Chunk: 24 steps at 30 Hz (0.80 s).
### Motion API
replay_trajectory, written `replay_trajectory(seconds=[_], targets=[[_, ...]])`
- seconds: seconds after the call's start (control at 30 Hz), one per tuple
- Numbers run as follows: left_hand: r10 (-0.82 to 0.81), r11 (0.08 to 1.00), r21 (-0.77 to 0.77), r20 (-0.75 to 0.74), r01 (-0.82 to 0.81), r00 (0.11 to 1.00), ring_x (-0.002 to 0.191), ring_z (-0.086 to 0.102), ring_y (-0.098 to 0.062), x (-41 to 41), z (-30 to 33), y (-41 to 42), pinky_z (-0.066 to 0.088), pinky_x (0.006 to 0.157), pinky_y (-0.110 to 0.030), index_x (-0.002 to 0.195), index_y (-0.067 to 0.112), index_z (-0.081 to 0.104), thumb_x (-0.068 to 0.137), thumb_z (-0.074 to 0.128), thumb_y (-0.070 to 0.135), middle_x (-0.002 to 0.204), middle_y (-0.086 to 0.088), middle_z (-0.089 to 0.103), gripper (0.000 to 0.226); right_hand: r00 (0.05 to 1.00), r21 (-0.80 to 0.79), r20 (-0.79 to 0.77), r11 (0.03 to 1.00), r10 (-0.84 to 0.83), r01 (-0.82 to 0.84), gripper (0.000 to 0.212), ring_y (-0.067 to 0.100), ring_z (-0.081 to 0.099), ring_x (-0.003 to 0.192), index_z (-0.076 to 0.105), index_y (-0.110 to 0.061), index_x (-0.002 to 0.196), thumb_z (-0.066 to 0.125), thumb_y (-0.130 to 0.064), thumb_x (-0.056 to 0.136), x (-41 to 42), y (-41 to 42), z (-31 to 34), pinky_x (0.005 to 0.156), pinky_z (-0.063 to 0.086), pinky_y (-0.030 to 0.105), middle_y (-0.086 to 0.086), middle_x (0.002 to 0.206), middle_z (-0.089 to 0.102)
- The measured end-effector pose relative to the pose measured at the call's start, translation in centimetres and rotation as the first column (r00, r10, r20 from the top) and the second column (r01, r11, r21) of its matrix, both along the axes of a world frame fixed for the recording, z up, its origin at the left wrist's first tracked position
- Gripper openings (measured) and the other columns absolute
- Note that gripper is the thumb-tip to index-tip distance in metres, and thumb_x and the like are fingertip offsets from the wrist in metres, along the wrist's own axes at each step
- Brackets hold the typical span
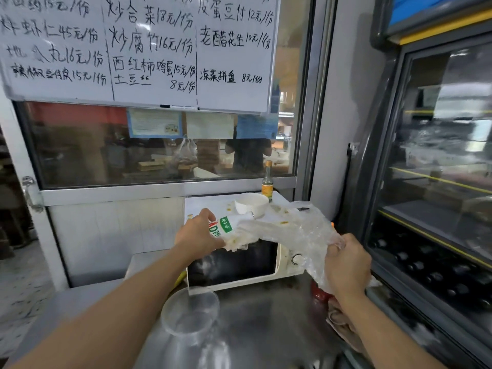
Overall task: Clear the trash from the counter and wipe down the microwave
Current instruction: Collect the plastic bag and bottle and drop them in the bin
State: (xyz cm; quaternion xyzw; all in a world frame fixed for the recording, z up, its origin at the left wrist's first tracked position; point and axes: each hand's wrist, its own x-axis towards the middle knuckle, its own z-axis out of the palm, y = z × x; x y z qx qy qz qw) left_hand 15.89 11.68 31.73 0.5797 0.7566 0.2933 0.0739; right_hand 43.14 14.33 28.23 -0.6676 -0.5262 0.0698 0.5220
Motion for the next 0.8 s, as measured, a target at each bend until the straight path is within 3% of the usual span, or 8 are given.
replay_trajectory(seconds=[0.1,0.17,0.43,0.63,0.8], targets=[[0.025,1.000,-0.015,0.013,-0.025,1.000,0.085,0.060,-0.020,2.4,-0.4,-3.3,0.053,0.074,-0.034,0.104,0.025,0.042,0.067,0.078,0.029,0.099,0.000,0.062,0.052,0.997,0.021,-0.050,0.998,0.052,-0.051,0.008,0.031,0.053,0.075,0.056,-0.001,0.085,0.049,-0.004,0.087,2.4,-2.8,0.1,0.061,0.035,0.032,0.020,0.093,0.065],[0.038,0.999,-0.035,0.013,-0.038,0.999,0.088,0.060,-0.022,3.9,-0.7,-5.2,0.053,0.078,-0.036,0.108,0.024,0.044,0.066,0.078,0.031,0.099,-0.001,0.063,0.054,0.997,0.008,-0.061,0.999,0.051,-0.050,0.012,0.030,0.050,0.072,0.048,-0.008,0.075,0.049,-0.004,0.086,3.9,-4.5,0.0,0.059,0.034,0.032,0.020,0.088,0.063],[0.036,0.996,-0.077,0.004,-0.035,0.999,0.085,0.061,-0.018,9.0,-1.3,-10.5,0.055,0.079,-0.037,0.102,0.027,0.043,0.065,0.078,0.031,0.091,0.004,0.061,0.051,0.998,-0.054,-0.048,0.998,0.036,-0.039,0.008,0.038,0.056,0.085,0.058,-0.002,0.088,0.051,-0.005,0.084,8.7,-9.6,-0.2,0.062,0.035,0.033,0.022,0.092,0.063],[-0.035,0.998,-0.054,0.029,0.036,0.999,0.081,0.061,-0.017,11.5,-1.9,-13.0,0.054,0.072,-0.033,0.099,0.029,0.043,0.064,0.078,0.031,0.093,0.002,0.064,0.049,0.999,-0.060,-0.036,0.998,-0.015,0.013,0.008,0.039,0.057,0.088,0.058,0.001,0.089,0.052,-0.004,0.086,11.1,-14.2,-0.5,0.063,0.031,0.032,0.024,0.095,0.063],[-0.126,0.991,-0.047,0.049,0.128,0.991,0.081,0.063,-0.015,12.9,-3.5,-15.2,0.056,0.070,-0.033,0.103,0.025,0.046,0.063,0.081,0.027,0.094,0.001,0.065,0.053,0.995,-0.110,-0.016,0.989,-0.100,0.098,0.010,0.041,0.057,0.088,0.058,0.000,0.090,0.052,-0.008,0.086,12.7,-17.9,-1.3,0.063,0.036,0.035,0.025,0.093,0.062]])
